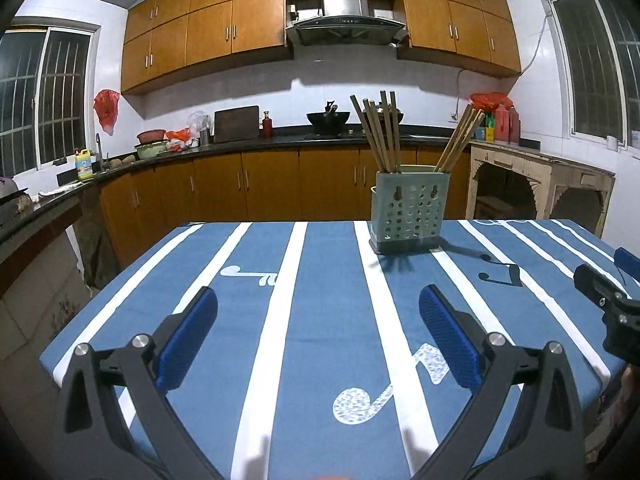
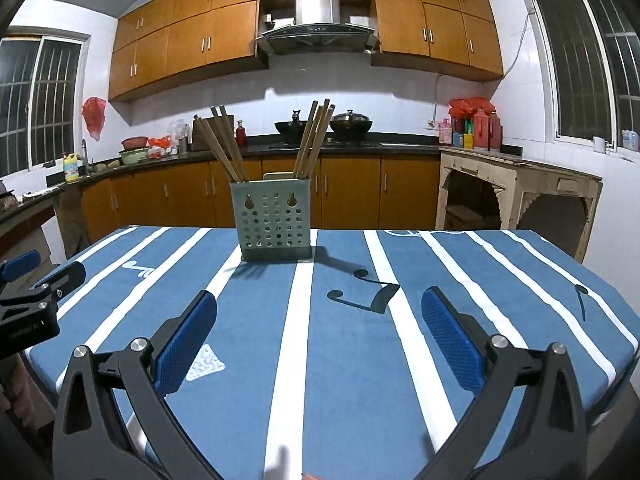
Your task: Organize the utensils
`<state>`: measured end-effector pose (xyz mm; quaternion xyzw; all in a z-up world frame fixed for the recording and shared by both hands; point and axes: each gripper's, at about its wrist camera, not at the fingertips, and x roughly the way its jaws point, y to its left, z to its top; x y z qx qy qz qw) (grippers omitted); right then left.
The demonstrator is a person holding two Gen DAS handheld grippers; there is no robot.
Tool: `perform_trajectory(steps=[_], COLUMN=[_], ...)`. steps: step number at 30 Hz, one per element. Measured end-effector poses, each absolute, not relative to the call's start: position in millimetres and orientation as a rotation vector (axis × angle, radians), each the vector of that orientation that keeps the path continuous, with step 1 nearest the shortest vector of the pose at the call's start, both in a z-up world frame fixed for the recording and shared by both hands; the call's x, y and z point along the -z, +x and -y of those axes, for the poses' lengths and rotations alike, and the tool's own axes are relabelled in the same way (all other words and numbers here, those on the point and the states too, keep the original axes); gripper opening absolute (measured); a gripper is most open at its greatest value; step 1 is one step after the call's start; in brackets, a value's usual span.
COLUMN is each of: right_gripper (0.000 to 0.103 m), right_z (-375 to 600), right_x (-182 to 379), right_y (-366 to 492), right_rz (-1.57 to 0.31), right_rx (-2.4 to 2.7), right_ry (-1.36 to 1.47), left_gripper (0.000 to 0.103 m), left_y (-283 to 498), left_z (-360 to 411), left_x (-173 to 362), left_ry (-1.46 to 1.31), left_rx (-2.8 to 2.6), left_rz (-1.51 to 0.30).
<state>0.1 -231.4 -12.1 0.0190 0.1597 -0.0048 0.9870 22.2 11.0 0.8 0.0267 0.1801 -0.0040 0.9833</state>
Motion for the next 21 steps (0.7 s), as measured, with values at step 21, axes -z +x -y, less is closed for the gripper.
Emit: perform_trajectory(steps=[21], right_gripper=[0.101], right_z=[229.5], right_x=[11.5], right_y=[-5.3], right_rz=[-0.311], right_rx=[0.016], right_ry=[0.053], left_gripper=[0.099], left_y=[16.2], left_z=[-6.1], left_x=[6.8], left_ry=[0.051], left_rx=[0.007], left_rz=[-0.353])
